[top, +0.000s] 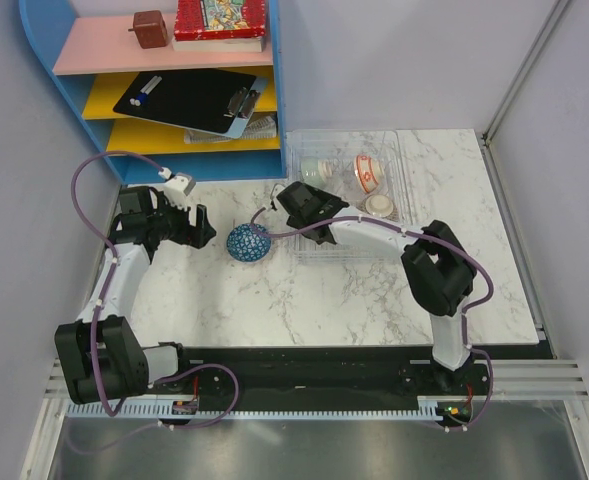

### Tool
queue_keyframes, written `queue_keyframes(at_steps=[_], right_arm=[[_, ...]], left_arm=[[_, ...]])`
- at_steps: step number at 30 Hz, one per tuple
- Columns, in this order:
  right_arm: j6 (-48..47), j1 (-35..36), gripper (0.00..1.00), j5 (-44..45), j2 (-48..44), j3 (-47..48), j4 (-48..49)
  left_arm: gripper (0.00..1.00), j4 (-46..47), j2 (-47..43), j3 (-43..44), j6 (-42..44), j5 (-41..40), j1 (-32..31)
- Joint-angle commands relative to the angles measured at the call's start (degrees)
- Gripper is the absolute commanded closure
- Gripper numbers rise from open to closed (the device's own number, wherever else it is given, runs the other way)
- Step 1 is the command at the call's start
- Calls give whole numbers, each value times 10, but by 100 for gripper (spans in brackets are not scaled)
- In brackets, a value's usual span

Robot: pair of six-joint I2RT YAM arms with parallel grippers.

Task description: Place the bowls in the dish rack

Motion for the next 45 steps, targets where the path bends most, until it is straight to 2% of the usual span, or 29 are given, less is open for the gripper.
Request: queue_keyframes(at_steps=[1, 9, 11, 15, 21, 30, 40, 43, 44, 45], right_arm=[[-80, 15, 100, 56, 21, 27, 62], [-114, 18, 99, 30, 46, 21, 97], [-115, 18, 95, 28, 50, 20, 97], [-113, 18, 76, 27, 54, 6, 97], [-93, 17, 71, 16, 29, -20, 97], [-59, -8, 79, 7, -1, -29, 85], [-59, -32, 78, -4, -28, -51, 85], [-58, -34, 71, -18, -28, -57, 83], [-53, -33, 43, -22, -28, -58, 81], [-51, -35, 30, -28, -30, -60, 79]], left_arm=[[9, 23, -17, -3, -14, 11, 3], [9, 25, -20, -7, -13, 9, 3], [9, 25, -22, -7, -12, 9, 3], [9, 26, -22, -8, -11, 10, 3], [9, 27, -22, -8, -13, 14, 3], [9, 26, -32, -9, -14, 13, 3], [9, 25, -38, -9, -18, 14, 4], [9, 26, -41, -9, -17, 13, 4], [9, 25, -41, -10, -17, 12, 4], [9, 25, -43, -9, -17, 12, 4]])
